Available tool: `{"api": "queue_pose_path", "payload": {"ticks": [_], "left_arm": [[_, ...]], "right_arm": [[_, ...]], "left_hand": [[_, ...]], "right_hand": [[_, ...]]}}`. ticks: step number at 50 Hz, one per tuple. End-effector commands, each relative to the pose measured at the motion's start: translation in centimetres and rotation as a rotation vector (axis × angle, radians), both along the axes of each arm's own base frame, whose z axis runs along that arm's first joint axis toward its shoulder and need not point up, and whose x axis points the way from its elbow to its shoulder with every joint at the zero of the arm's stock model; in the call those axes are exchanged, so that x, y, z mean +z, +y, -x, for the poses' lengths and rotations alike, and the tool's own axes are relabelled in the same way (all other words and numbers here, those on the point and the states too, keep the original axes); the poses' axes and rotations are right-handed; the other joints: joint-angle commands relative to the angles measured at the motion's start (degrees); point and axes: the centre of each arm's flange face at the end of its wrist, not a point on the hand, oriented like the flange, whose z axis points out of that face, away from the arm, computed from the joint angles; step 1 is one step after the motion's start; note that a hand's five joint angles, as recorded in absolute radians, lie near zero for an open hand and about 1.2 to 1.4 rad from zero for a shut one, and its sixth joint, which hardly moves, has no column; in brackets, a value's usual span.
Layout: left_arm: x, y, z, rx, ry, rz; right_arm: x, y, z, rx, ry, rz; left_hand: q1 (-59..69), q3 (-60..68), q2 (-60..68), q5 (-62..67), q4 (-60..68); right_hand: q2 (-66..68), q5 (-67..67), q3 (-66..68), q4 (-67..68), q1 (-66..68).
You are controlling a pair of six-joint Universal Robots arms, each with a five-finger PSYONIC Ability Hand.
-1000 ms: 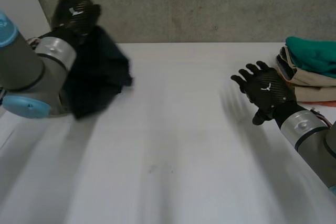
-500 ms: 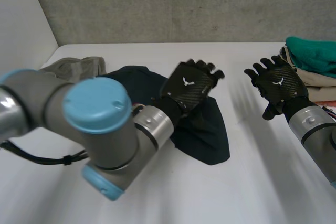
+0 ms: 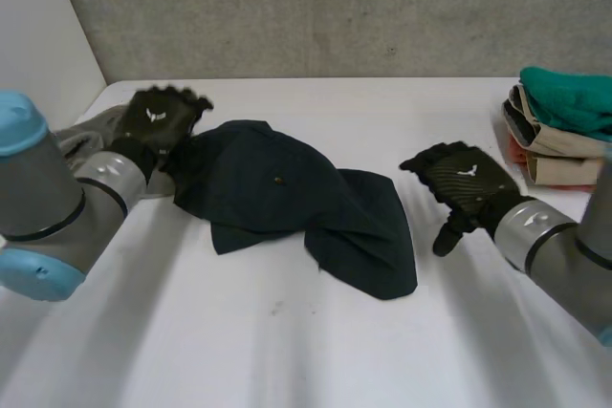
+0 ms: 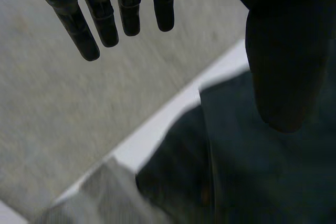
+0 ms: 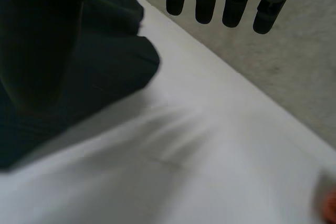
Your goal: Fold the laundry.
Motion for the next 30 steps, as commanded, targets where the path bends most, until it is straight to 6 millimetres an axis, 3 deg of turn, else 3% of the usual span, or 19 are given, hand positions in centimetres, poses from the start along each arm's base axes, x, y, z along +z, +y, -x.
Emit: {"api": "queue_pose_path", "payload": {"ticks": [1, 10, 13, 15, 17, 19, 23, 25, 27, 30], "left_arm": [[-5.9, -1.9, 0.3, -0.059, -0.223, -0.030], [-8.7, -3.7, 1.0, -0.077, -0.291, -0.025], [-9.7, -4.5, 1.3, -0.079, -0.290, -0.025], [-9.9, -5.1, 1.3, -0.072, -0.288, -0.021], [-10.0, -5.9, 1.4, -0.064, -0.278, -0.003], [-9.8, -6.4, 1.6, -0.059, -0.273, 0.020], [-8.6, -6.8, 2.3, -0.056, -0.250, 0.088], [-7.0, -6.1, 3.3, -0.066, -0.217, 0.116], [-4.2, -4.2, 5.0, -0.091, -0.154, 0.144], [-2.1, -1.8, 6.2, -0.122, -0.086, 0.144]], "right_arm": [[-1.6, 0.8, -3.5, 0.065, -0.005, -0.028], [-3.5, 0.3, -5.1, 0.022, 0.039, -0.002], [-3.8, 0.4, -5.4, 0.024, 0.036, 0.014], [-3.9, 0.4, -5.5, 0.026, 0.033, 0.025], [-3.8, 0.4, -5.5, 0.027, 0.037, 0.033], [-3.8, 0.2, -5.3, 0.023, 0.047, 0.042], [-3.4, -0.1, -4.9, 0.002, 0.059, 0.059], [-3.0, -0.3, -4.8, -0.009, 0.059, 0.071], [-1.5, -0.4, -4.7, -0.028, 0.048, 0.113], [1.3, -1.3, -3.7, -0.070, 0.021, 0.180]], "left_hand": [[4.0, 4.2, 3.9, 3.9, 4.3], [10.4, 10.6, 10.3, 10.2, 10.7], [18.2, 18.5, 18.2, 18.1, 18.5], [28.6, 28.8, 28.6, 28.5, 28.9], [60.0, 60.2, 60.0, 59.9, 60.3], [63.8, 64.0, 63.8, 63.7, 64.1], [63.8, 64.0, 63.8, 63.7, 64.1], [63.8, 64.0, 63.8, 63.7, 64.1], [63.8, 64.0, 63.8, 63.7, 64.1], [63.8, 64.0, 63.8, 63.7, 64.1]], "right_hand": [[-1.9, -2.7, -1.7, -2.0, -3.2], [-1.9, -2.7, -1.7, -2.0, -3.2], [-1.9, -2.7, -1.7, -2.0, -3.2], [-1.9, -2.7, -1.7, -2.0, -3.2], [-1.9, -2.7, -1.7, -2.0, -3.2], [-1.9, -2.7, -1.7, -2.0, -3.2], [-1.9, -2.7, -1.7, -2.0, -3.2], [-1.9, -2.7, -1.7, -2.0, -3.2], [-1.9, -2.7, -1.7, -2.0, -3.2], [-1.9, -2.7, -1.7, -2.0, -3.2]]}}
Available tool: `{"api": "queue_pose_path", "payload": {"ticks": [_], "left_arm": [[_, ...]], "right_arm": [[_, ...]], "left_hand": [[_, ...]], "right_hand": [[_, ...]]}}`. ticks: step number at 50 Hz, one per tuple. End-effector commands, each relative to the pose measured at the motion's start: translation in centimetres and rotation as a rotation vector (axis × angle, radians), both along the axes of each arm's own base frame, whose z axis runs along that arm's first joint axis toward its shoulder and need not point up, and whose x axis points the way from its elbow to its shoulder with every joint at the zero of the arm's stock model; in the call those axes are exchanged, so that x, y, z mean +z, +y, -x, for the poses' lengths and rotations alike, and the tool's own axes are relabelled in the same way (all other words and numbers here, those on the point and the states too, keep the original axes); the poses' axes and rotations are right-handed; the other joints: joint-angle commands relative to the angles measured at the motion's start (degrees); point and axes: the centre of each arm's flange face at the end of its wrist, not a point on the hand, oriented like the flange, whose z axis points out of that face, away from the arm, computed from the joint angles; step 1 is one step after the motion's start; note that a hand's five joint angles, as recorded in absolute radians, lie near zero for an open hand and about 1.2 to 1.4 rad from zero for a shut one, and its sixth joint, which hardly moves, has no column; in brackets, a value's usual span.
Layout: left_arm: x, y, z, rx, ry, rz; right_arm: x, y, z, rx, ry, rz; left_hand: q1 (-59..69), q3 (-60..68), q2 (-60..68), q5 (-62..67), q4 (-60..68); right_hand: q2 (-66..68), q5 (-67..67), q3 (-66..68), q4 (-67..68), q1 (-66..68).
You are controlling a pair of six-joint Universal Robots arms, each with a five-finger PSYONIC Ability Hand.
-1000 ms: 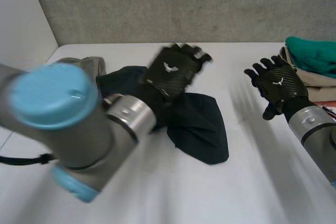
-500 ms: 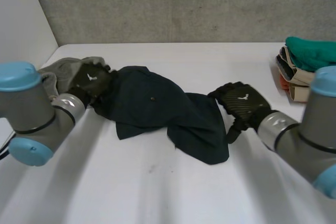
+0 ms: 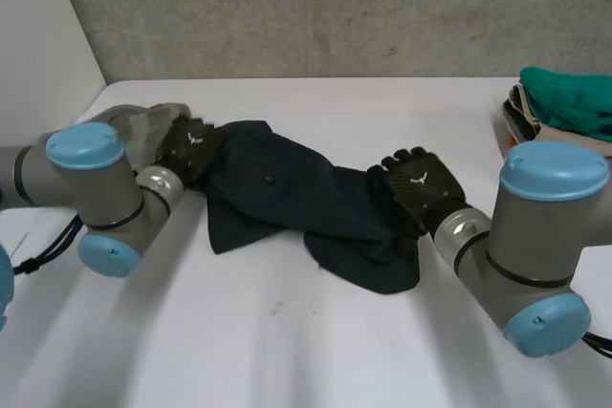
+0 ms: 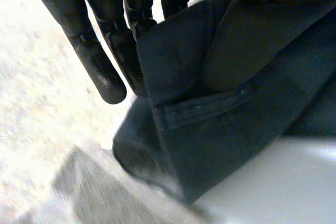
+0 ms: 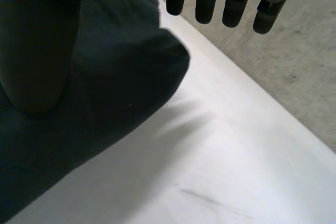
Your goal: Fold the laundry.
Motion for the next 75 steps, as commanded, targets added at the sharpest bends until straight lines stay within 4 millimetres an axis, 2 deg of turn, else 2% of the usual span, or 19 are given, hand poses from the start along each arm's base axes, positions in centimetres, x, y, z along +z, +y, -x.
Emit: {"api": "queue_pose_path", "payload": {"ticks": [1, 8, 13, 21, 24, 28, 32, 35, 39, 43, 47, 48, 51, 52, 54, 55, 62, 66, 75], "left_arm": [[6.1, 6.0, 3.9, -0.098, 0.170, 0.019], [10.3, 14.1, 7.9, -0.285, 0.301, 0.017], [9.9, 20.3, 11.5, -0.449, 0.333, -0.043], [4.2, 24.9, 16.1, -0.574, 0.284, -0.157], [3.2, 26.0, 16.8, -0.613, 0.274, -0.176], [3.2, 27.8, 17.4, -0.704, 0.269, -0.187], [4.3, 29.2, 17.5, -0.795, 0.272, -0.179], [6.2, 29.6, 17.1, -0.810, 0.289, -0.153], [8.5, 29.4, 16.1, -0.783, 0.318, -0.113], [12.1, 27.7, 14.0, -0.701, 0.369, -0.037], [15.3, 24.4, 11.4, -0.580, 0.423, 0.044], [16.0, 22.4, 10.3, -0.517, 0.429, 0.068], [16.3, 18.9, 8.7, -0.412, 0.429, 0.091], [16.2, 16.6, 7.6, -0.344, 0.424, 0.095], [15.6, 14.8, 6.8, -0.296, 0.407, 0.081], [14.3, 12.8, 6.2, -0.248, 0.382, 0.047], [8.2, 6.0, 4.9, -0.102, 0.284, -0.158], [5.4, 4.4, 4.3, -0.058, 0.244, -0.258], [4.3, 4.5, 3.8, -0.041, 0.233, -0.290]], "right_arm": [[4.7, -1.7, 1.8, -0.081, -0.038, 0.120], [7.8, -5.9, 6.6, -0.232, -0.056, 0.209], [9.0, -6.4, 7.5, -0.256, -0.049, 0.241], [9.2, -6.9, 8.2, -0.271, -0.021, 0.251], [9.3, -7.1, 8.3, -0.275, -0.021, 0.259], [9.6, -8.0, 9.3, -0.307, -0.022, 0.268], [9.9, -8.5, 10.0, -0.326, -0.021, 0.278], [10.4, -8.6, 10.1, -0.331, -0.022, 0.285], [11.0, -8.6, 10.3, -0.338, -0.021, 0.275], [11.5, -8.2, 10.2, -0.339, -0.022, 0.229], [11.8, -7.3, 10.1, -0.342, -0.054, 0.126], [11.8, -7.1, 10.0, -0.344, -0.071, 0.104], [11.7, -6.7, 9.7, -0.335, -0.141, -0.001], [11.6, -6.6, 9.5, -0.324, -0.155, -0.022], [10.9, -6.6, 8.8, -0.283, -0.191, -0.090], [10.4, -6.7, 8.6, -0.268, -0.202, -0.118], [6.6, -8.1, 5.8, -0.208, -0.244, -0.265], [4.4, -9.7, 5.1, -0.226, -0.226, -0.290], [-0.3, -12.7, 4.3, -0.268, -0.176, -0.377]], "left_hand": [[15.8, 11.9, 11.6, 13.9, 11.5], [15.8, 11.9, 11.6, 13.9, 11.5], [15.8, 11.9, 11.6, 13.9, 11.5], [15.8, 11.9, 11.6, 13.9, 11.5], [14.3, 10.5, 10.1, 12.4, 10.0], [3.9, 0.0, -0.3, 2.0, -0.4], [-33.9, -37.7, -38.1, -35.8, -38.2], [-39.9, -43.7, -44.0, -41.8, -44.2], [-40.4, -44.2, -44.5, -42.3, -44.7], [-40.9, -44.7, -45.0, -42.8, -45.2], [-41.2, -45.1, -45.4, -43.1, -45.5], [-41.0, -44.9, -45.2, -43.0, -45.3], [-41.0, -44.9, -45.2, -43.0, -45.3], [-40.9, -44.7, -45.0, -42.8, -45.2], [-40.9, -44.7, -45.0, -42.8, -45.2], [-40.9, -44.7, -45.0, -42.8, -45.2], [-44.7, -48.6, -48.9, -46.6, -49.0], [-44.7, -48.6, -48.9, -46.7, -49.0], [-44.7, -48.6, -48.9, -46.7, -49.0]], "right_hand": [[-1.9, -2.7, -1.7, -2.0, -3.2], [-1.9, -2.7, -1.7, -2.0, -3.2], [-1.9, -2.7, -1.7, -2.0, -3.2], [-1.9, -2.7, -1.7, -2.0, -3.2], [-1.9, -2.7, -1.7, -2.0, -3.2], [-1.9, -2.7, -1.7, -2.0, -3.2], [-1.9, -2.7, -1.7, -2.0, -3.2], [-1.9, -2.7, -1.7, -2.0, -3.2], [-1.9, -2.7, -1.7, -2.0, -3.2], [-1.9, -2.7, -1.7, -2.0, -3.2], [-1.9, -2.7, -1.7, -2.0, -3.2], [-1.9, -2.7, -1.7, -2.0, -3.2], [-1.9, -2.7, -1.7, -2.0, -3.2], [-1.9, -2.7, -1.7, -2.0, -3.2], [-1.9, -2.7, -1.7, -2.0, -3.2], [-1.9, -2.7, -1.7, -2.0, -3.2], [-1.9, -2.7, -1.7, -2.0, -3.2], [-0.6, -1.5, -0.4, -0.7, -1.9], [10.6, 9.8, 10.8, 10.5, 9.3]]}}
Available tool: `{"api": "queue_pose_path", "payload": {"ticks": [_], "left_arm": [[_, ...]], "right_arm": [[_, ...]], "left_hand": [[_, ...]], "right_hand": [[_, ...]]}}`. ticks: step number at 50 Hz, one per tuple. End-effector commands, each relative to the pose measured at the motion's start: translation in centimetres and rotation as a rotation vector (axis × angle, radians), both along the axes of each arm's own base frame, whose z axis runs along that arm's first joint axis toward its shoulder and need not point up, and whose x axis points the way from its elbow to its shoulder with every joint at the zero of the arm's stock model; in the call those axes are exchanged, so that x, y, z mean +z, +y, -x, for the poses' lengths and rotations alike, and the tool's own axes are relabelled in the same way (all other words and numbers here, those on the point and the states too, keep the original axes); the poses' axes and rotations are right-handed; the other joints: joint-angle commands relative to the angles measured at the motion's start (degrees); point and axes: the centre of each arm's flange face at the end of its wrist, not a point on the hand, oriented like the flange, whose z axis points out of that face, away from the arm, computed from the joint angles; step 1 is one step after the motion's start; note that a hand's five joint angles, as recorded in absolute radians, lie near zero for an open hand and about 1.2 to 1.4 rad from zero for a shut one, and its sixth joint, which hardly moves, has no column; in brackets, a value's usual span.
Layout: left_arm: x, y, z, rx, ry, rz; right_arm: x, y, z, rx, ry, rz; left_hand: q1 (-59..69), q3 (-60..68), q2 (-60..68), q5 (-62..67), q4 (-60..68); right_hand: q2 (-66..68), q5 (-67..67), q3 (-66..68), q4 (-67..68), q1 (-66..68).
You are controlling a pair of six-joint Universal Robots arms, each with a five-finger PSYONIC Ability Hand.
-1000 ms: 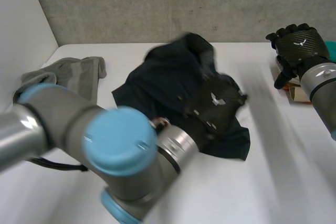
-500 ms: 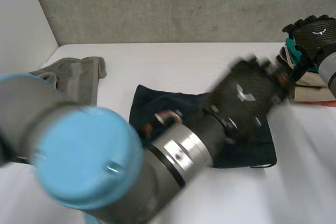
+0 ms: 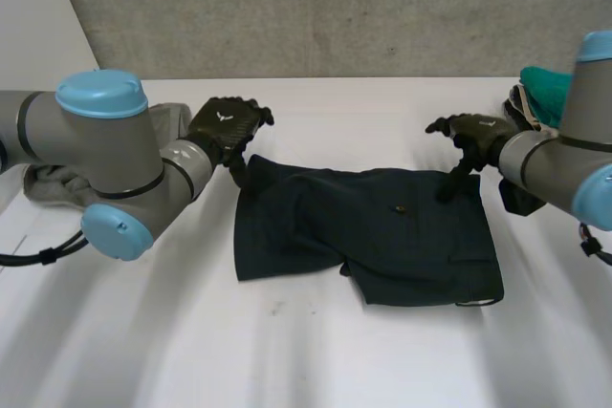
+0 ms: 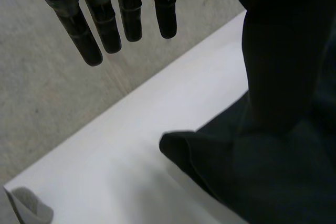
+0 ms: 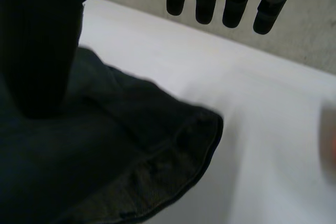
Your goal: Fold the laundry.
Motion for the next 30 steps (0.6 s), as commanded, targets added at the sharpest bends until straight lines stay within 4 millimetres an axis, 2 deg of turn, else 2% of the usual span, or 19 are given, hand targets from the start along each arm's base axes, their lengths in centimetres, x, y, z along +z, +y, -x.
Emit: {"api": "queue_pose_path", "payload": {"ticks": [1, 4, 5, 7, 8, 12, 13, 16, 17, 23, 30], "left_arm": [[-0.7, 0.4, -0.2, 0.000, -0.010, -0.022], [-0.8, 0.6, -0.1, -0.003, -0.010, -0.022], [-0.8, 0.6, -0.1, -0.003, -0.011, -0.024], [-0.7, 0.6, -0.1, -0.003, -0.009, -0.021], [-0.6, 0.6, -0.1, -0.002, -0.007, -0.019], [0.1, 0.4, 0.1, -0.006, 0.005, 0.007], [0.4, 0.3, 0.2, -0.006, 0.009, 0.018], [1.2, 0.0, 0.6, -0.012, 0.029, 0.061], [1.5, -0.1, 0.7, -0.013, 0.035, 0.073], [2.1, -1.2, 1.2, -0.011, 0.085, 0.129], [0.3, -1.4, 1.8, -0.043, 0.104, 0.087]], "right_arm": [[-3.6, -2.1, -0.5, -0.012, 0.035, -0.073], [-4.6, -2.3, -0.5, -0.006, 0.043, -0.102], [-4.6, -2.3, -0.6, 0.002, 0.045, -0.102], [-4.2, -2.3, -0.7, 0.012, 0.051, -0.092], [-3.8, -2.2, -0.7, 0.020, 0.055, -0.081], [0.9, -0.7, -1.3, 0.090, 0.101, 0.044], [2.8, 0.6, -1.8, 0.145, 0.117, 0.102], [5.3, 2.8, -2.7, 0.244, 0.148, 0.223], [6.9, 4.3, -3.1, 0.297, 0.166, 0.308], [9.7, 8.6, -3.0, 0.388, 0.203, 0.470], [12.2, 14.4, -3.7, 0.496, 0.172, 0.537]], "left_hand": [[-0.3, 0.0, 0.4, 1.1, 0.6], [-0.4, -0.2, 0.2, 0.9, 0.4], [-0.4, -0.2, 0.2, 0.9, 0.4], [-0.6, -0.4, 0.0, 0.7, 0.3], [-0.9, -0.7, -0.3, 0.4, -0.1], [-3.8, -3.6, -3.2, -2.4, -2.9], [-4.3, -4.1, -3.7, -3.0, -3.4], [-5.1, -4.9, -4.5, -3.8, -4.3], [-5.5, -5.2, -4.8, -4.1, -4.6], [-7.0, -6.8, -6.4, -5.6, -6.1], [-8.0, -7.8, -7.4, -6.7, -7.1]], "right_hand": [[13.3, 12.7, 13.3, 13.3, 12.4], [29.4, 28.8, 29.5, 29.4, 28.5], [45.1, 44.5, 45.2, 45.1, 44.2], [65.2, 64.6, 65.3, 65.2, 64.3], [67.2, 66.6, 67.3, 67.2, 66.3], [67.2, 66.6, 67.3, 67.2, 66.3], [67.2, 66.6, 67.3, 67.2, 66.3], [67.2, 66.6, 67.3, 67.2, 66.3], [67.2, 66.6, 67.3, 67.2, 66.3], [67.2, 66.6, 67.3, 67.2, 66.3], [67.2, 66.6, 67.3, 67.2, 66.3]]}}
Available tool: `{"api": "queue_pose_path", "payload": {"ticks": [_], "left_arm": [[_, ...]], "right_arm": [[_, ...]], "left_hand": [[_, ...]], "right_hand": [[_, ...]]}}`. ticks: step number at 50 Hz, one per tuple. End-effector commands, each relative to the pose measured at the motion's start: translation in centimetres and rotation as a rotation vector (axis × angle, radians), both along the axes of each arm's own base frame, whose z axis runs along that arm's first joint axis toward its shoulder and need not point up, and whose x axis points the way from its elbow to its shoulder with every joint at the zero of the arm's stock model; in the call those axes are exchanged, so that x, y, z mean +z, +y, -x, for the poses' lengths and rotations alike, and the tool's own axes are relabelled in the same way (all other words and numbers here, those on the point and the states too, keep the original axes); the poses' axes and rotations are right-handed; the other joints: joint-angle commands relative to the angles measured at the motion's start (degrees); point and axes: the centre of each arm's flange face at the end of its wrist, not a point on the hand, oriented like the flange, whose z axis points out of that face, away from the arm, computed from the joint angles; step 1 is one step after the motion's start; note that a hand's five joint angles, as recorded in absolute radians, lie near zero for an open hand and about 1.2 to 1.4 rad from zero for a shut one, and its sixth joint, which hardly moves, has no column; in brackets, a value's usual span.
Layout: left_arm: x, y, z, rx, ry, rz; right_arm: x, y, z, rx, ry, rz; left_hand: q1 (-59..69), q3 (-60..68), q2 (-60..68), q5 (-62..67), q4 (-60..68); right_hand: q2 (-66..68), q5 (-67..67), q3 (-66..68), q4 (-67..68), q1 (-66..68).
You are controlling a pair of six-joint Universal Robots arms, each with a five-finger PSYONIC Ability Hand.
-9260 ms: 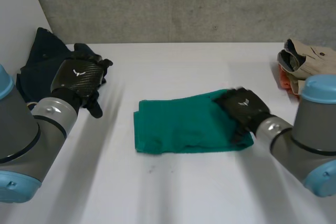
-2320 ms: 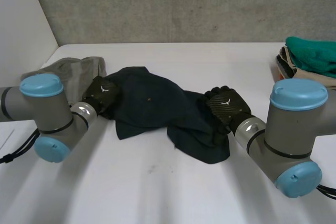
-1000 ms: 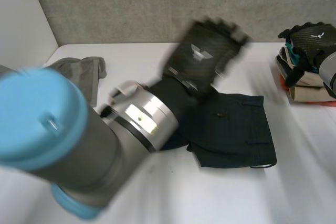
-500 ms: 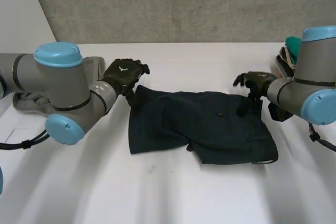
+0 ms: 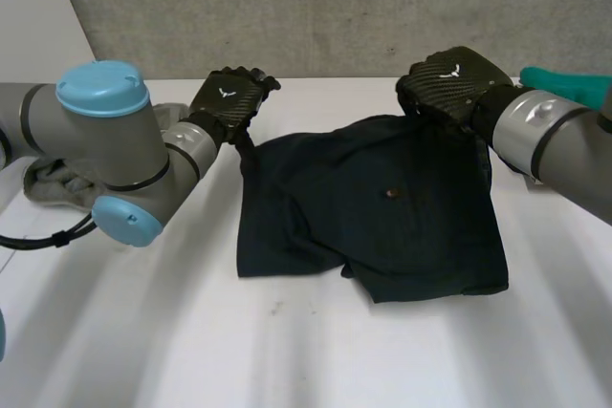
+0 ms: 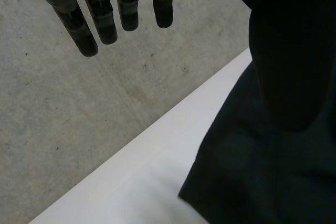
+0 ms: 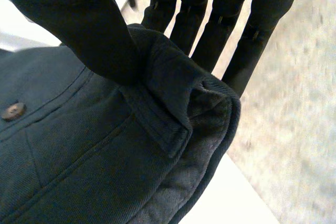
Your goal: Fold the laundry.
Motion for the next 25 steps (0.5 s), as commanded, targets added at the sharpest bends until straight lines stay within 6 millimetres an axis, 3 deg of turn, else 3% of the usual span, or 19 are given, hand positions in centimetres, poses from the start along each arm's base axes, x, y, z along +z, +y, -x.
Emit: {"api": "queue_pose_path", "payload": {"ticks": [1, 5, 7, 8, 10, 14, 19, 22, 23, 25], "left_arm": [[-1.9, -0.1, 0.7, -0.044, 0.015, -0.039], [-3.5, 0.2, 1.1, -0.088, 0.001, -0.074], [-3.9, 0.2, 1.2, -0.088, -0.003, -0.082], [-4.2, 0.0, 1.0, -0.078, -0.005, -0.090], [-4.3, 0.0, 0.8, -0.066, -0.010, -0.096], [-3.5, 0.3, 0.4, -0.018, -0.017, -0.085], [3.7, 2.2, -1.6, 0.047, 0.031, 0.018], [6.6, 3.8, -2.2, 0.040, 0.052, 0.070], [9.2, 4.9, -2.7, 0.040, 0.082, 0.119], [11.8, 6.2, -3.3, 0.039, 0.111, 0.173]], "right_arm": [[2.1, 5.2, -0.4, 0.103, -0.017, 0.049], [2.9, 6.4, -0.1, 0.123, -0.031, 0.070], [3.5, 6.8, 0.2, 0.117, -0.038, 0.091], [3.6, 6.9, 0.2, 0.114, -0.039, 0.095], [3.8, 6.8, 0.4, 0.097, -0.042, 0.103], [3.6, 6.0, 0.6, 0.052, -0.031, 0.097], [2.8, 3.0, 2.1, -0.107, 0.002, 0.077], [3.8, 2.3, 2.4, -0.167, -0.004, 0.112], [4.0, 2.2, 2.5, -0.175, -0.006, 0.119], [5.0, 2.0, 2.6, -0.188, -0.020, 0.151]], "left_hand": [[-2.2, -2.3, -1.4, -1.2, -1.3], [3.3, 3.2, 4.1, 4.3, 4.2], [15.4, 15.3, 16.2, 16.4, 16.3], [38.3, 38.2, 39.1, 39.3, 39.1], [63.8, 63.7, 64.6, 64.8, 64.6], [65.9, 65.8, 66.7, 66.9, 66.8], [65.9, 65.8, 66.7, 66.9, 66.8], [65.9, 65.8, 66.7, 66.9, 66.8], [65.9, 65.8, 66.7, 66.9, 66.8], [65.9, 65.8, 66.7, 66.9, 66.8]], "right_hand": [[13.0, 13.2, 12.1, 11.7, 16.4], [13.0, 13.2, 12.1, 11.7, 16.4], [13.0, 13.2, 12.1, 11.7, 16.4], [13.0, 13.2, 12.1, 11.7, 16.4], [13.0, 13.2, 12.1, 11.7, 16.4], [13.0, 13.2, 12.1, 11.7, 16.4], [13.0, 13.2, 12.1, 11.7, 16.4], [13.0, 13.2, 12.1, 11.7, 16.4], [13.0, 13.2, 12.1, 11.7, 16.4], [13.0, 13.2, 12.1, 11.7, 16.4]]}}
